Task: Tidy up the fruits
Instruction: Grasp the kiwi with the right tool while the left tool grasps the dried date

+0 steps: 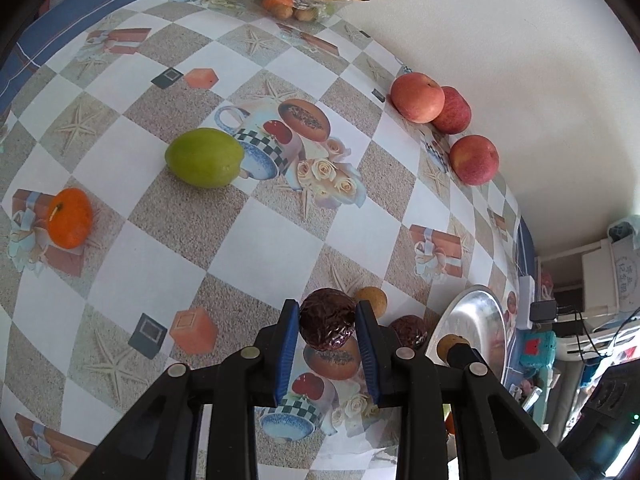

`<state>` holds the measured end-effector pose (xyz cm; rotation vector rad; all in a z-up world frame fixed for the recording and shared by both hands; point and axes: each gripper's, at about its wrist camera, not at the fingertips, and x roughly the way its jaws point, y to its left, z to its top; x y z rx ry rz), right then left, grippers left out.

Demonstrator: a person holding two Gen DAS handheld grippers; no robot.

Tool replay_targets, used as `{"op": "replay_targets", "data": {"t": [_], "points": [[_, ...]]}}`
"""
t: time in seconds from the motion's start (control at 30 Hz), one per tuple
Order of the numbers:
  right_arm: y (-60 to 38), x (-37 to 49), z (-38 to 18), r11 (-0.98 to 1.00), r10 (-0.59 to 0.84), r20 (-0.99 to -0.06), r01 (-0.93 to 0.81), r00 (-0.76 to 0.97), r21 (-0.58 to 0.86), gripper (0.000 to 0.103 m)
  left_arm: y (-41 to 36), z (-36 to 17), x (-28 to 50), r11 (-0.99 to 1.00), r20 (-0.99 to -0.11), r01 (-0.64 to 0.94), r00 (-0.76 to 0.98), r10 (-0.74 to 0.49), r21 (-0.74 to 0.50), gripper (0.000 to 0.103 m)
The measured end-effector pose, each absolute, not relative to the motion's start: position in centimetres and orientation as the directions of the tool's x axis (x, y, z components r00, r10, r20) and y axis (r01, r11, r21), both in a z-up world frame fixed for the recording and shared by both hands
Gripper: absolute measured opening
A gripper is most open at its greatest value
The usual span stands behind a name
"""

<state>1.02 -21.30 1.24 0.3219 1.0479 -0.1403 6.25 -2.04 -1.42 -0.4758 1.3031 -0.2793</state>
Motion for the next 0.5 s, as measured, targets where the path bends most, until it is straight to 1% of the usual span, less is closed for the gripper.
{"op": "replay_targets", "data": {"t": [0.23,0.5], "points": [[-22.2,-1.0,2.0,0.934,0.026,-0.862,0.294,0.507,0.201,0.023,-3.2,-0.7,5.4,0.878,-0.85,-0.019,0.259,-0.459,-0.479,0.031],[-25.0,-2.1,1.8,0.907,-0.017,-0.869,0.373,0.495,0.194,0.023,-6.8,0.1,4.4,0.878,-0.84,0.107,0.258,-0.477,-0.466,0.031]]}}
